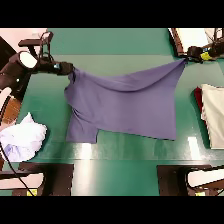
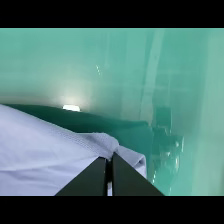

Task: Fold the shirts.

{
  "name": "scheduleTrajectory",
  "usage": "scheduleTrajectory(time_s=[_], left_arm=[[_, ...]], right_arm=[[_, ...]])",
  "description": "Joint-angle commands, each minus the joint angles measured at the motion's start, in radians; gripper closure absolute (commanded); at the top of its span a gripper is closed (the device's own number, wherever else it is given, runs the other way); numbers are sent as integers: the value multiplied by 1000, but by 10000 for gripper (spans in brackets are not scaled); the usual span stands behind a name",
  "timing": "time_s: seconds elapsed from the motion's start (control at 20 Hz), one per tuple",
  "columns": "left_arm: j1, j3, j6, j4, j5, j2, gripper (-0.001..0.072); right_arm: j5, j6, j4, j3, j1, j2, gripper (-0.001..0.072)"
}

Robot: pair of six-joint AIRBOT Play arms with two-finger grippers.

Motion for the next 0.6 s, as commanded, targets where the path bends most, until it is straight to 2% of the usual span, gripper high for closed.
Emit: scheduleTrajectory(time_s=[0.0, 0.05, 0.1, 0.15, 0.2, 0.4, 0.55], left_arm=[[0, 96, 44, -59, 41, -41, 680], [0, 103, 60, -84, 35, -41, 642], [0, 106, 76, -112, 25, -41, 298], [0, 107, 79, -143, 12, -40, 131], [3, 114, 79, -144, -16, -36, 132], [115, 156, 77, -85, -272, -7, 132], [219, 67, 75, -85, -439, -7, 133]], right_arm=[[-3, 1, 2, 32, 1, -21, 691], [3, 1, 3, 32, 1, -21, 690], [11, 1, 4, 32, 1, -21, 650], [22, 1, 8, 32, 1, -20, 461], [45, 1, 29, 32, -3, -17, 365], [221, -1, 79, 19, -58, 20, 367], [193, -8, 81, -135, -87, 125, 369]])
